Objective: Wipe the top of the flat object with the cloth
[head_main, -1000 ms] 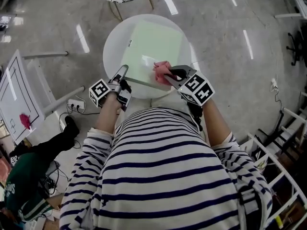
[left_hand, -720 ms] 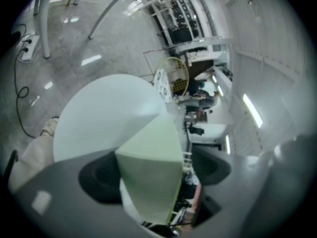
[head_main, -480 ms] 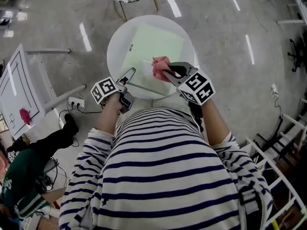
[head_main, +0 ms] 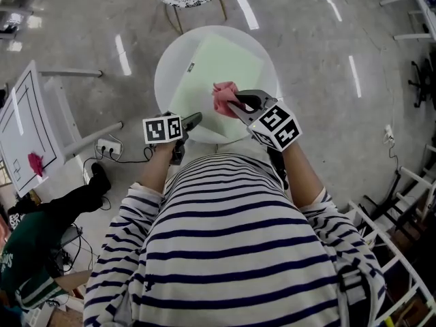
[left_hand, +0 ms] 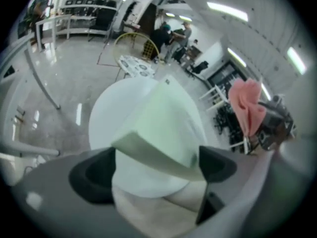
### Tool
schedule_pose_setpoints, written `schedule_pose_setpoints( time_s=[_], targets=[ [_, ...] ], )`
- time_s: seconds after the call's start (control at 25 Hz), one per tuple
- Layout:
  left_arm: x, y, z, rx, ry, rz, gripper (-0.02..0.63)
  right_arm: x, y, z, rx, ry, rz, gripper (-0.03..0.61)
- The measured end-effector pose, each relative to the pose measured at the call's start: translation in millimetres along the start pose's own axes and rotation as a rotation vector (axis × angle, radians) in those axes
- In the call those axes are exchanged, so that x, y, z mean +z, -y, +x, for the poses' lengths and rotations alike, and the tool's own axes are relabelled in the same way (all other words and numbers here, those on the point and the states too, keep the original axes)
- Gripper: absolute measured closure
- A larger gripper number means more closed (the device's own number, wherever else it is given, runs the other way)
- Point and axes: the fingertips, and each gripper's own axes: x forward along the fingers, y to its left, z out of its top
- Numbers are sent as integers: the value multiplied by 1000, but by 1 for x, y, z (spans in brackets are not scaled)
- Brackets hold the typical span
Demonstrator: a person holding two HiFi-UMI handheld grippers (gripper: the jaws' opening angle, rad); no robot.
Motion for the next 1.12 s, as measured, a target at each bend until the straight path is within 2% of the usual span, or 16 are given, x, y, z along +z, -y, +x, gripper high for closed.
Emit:
schedule_pose_setpoints(
  time_s=[0.08,0.2,0.36,0.56,0.92,1.04,1.12],
  targets=[
    [-5,-1,-2,30,-51,47,104,3,1,0,0,4,-4,529],
    [-5,1,-6,27,-91,49,104,5,1,1,-1,9,-6,529],
    [13,7,-18,36,-60,138,104,14,0,2,-3,25,-14,529],
    [39,33,-31,-15,38,240,106,22,1,4,-16,43,-21,529],
    [87,83,-61,-109,273,409,116,47,2,-9,-64,127,-30,531],
    [102,101,-76,-148,361,455,146,59,0,-15,-80,170,-39,529],
    [111,113,-88,-171,427,493,191,66,-2,-19,-89,197,-44,529]
  ],
)
